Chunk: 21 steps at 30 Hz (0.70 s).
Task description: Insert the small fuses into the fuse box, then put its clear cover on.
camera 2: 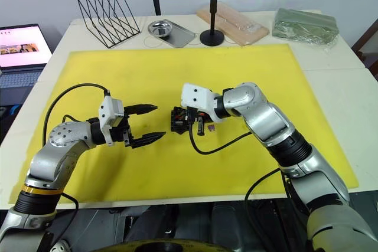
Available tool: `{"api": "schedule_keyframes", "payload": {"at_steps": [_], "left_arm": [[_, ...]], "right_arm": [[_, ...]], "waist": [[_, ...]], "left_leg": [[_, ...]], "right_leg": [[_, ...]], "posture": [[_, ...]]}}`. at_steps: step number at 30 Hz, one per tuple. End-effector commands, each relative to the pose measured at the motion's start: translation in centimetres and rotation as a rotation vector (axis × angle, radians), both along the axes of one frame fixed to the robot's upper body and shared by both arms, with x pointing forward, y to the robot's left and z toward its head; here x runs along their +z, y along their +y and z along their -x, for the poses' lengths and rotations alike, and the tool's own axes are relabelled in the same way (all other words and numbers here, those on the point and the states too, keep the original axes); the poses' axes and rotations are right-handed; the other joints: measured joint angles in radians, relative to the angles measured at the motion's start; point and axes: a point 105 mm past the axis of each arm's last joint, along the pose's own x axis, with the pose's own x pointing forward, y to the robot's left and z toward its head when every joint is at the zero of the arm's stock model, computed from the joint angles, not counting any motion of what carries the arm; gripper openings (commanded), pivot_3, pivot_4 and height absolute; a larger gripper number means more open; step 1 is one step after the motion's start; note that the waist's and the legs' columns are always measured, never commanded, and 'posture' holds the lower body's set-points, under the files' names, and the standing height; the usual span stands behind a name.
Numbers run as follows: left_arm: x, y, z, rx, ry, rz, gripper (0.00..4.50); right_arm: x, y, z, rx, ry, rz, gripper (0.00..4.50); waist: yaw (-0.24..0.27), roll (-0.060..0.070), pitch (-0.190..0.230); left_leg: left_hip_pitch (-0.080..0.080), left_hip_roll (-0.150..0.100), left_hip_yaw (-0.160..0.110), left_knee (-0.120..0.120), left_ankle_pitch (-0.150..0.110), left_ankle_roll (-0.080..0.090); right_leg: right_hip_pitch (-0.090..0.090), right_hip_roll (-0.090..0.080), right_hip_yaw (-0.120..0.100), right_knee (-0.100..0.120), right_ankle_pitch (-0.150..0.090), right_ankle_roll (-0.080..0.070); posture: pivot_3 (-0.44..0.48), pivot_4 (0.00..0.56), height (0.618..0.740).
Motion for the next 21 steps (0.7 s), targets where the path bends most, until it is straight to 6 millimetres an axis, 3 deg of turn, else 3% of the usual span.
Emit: {"api": "schedule_keyframes", "payload": {"at_steps": [1,21], "left_arm": [[0.3,-0.1,0.0,-0.006,-0.032,0.003,4.45],[0.26,0.14,-0.18,-0.017,-0.033,-0.005,4.45]], "right_arm": [[0.57,0.23,0.06,0.018,-0.025,-0.009,0.0],[-0.26,-0.38,-0.46,0.013,-0.019,0.033,0.0]], "waist": [[0.0,0.0,0.0],[0.001,0.0,0.0]], "left_leg": [[0.0,0.0,0.0,0.0,0.0,0.0],[0.0,0.0,0.0,0.0,0.0,0.0]], "right_leg": [[0.0,0.0,0.0,0.0,0.0,0.0],[0.0,0.0,0.0,0.0,0.0,0.0]], "posture": [[0.0,0.15,0.74],[0.0,0.15,0.74]]}}
